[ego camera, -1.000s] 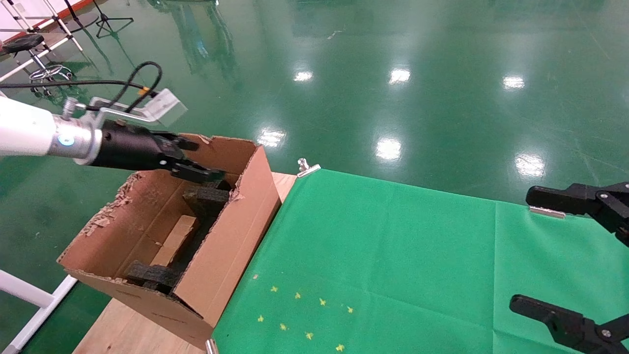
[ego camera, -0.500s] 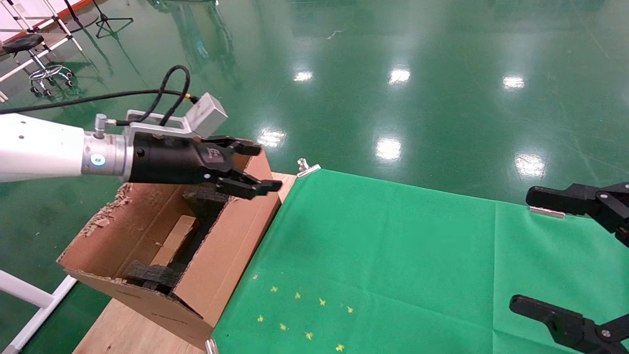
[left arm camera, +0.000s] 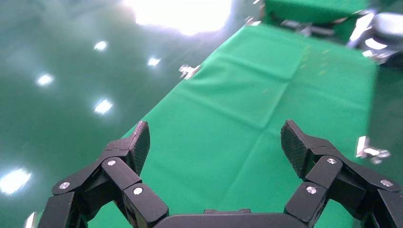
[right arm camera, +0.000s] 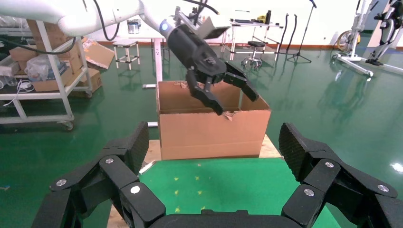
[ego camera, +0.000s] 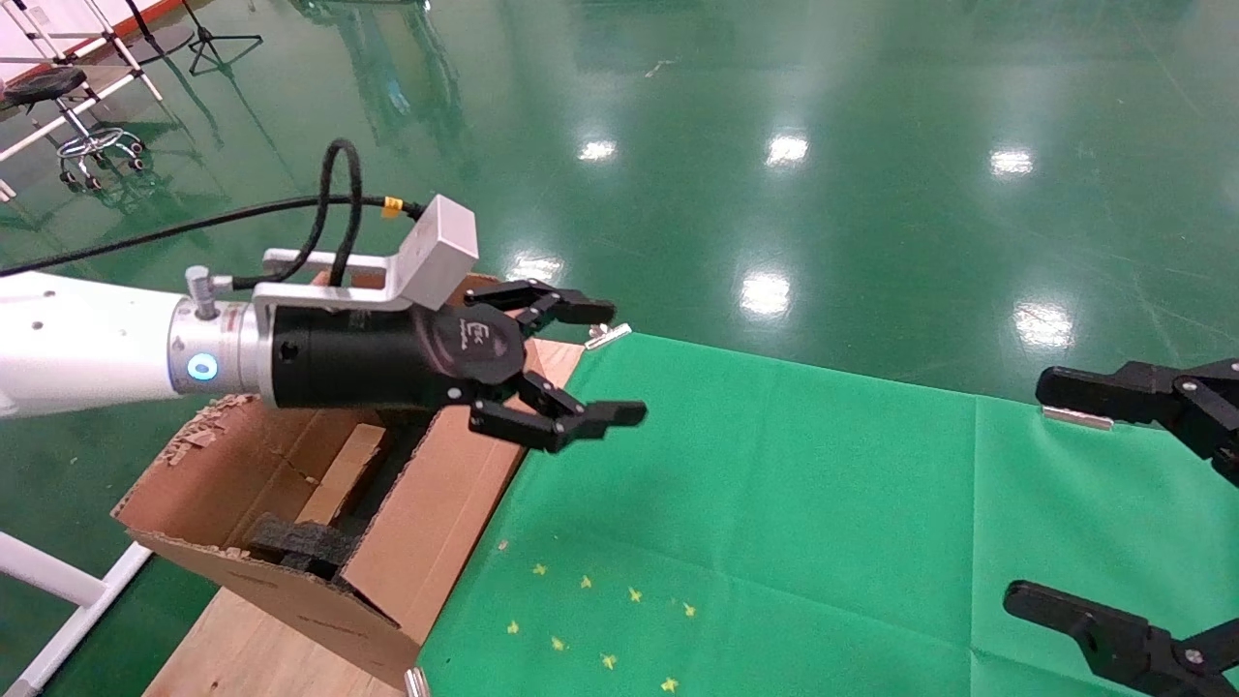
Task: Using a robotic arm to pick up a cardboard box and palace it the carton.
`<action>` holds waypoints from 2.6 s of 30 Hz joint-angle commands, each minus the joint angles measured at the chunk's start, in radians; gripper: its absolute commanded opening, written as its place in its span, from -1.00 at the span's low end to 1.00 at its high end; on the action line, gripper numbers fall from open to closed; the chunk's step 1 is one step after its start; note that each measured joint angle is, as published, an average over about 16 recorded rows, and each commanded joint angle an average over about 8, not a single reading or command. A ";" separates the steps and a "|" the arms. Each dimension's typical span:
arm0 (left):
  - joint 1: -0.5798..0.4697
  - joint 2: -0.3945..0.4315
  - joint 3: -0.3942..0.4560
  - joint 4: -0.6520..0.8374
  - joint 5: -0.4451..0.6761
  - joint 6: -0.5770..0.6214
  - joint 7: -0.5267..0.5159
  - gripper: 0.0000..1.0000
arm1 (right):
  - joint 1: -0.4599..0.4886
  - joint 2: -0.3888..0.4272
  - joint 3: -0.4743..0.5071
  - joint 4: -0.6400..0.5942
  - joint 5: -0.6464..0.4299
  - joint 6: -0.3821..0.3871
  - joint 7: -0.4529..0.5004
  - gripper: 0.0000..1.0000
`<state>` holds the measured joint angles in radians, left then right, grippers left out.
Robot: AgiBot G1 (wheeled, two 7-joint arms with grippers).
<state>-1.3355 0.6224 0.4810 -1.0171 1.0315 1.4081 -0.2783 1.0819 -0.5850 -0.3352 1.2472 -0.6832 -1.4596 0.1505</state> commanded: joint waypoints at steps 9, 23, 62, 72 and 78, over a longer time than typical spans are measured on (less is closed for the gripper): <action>0.145 -0.006 -0.112 -0.148 -0.167 0.049 0.050 1.00 | 0.000 0.000 0.000 0.000 0.000 0.000 0.000 1.00; 0.287 -0.012 -0.221 -0.293 -0.332 0.097 0.096 1.00 | 0.000 0.000 0.000 0.000 0.000 0.000 0.000 1.00; 0.260 -0.011 -0.200 -0.265 -0.299 0.087 0.090 1.00 | 0.000 0.000 0.000 0.000 0.000 0.000 0.000 1.00; 0.259 -0.011 -0.200 -0.265 -0.299 0.086 0.090 1.00 | 0.000 0.000 0.000 0.000 0.000 0.000 0.000 1.00; 0.259 -0.011 -0.199 -0.264 -0.298 0.086 0.090 1.00 | 0.000 0.000 0.000 0.000 0.000 0.000 0.000 1.00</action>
<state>-1.0767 0.6112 0.2817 -1.2812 0.7333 1.4943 -0.1887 1.0817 -0.5848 -0.3352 1.2470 -0.6829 -1.4593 0.1504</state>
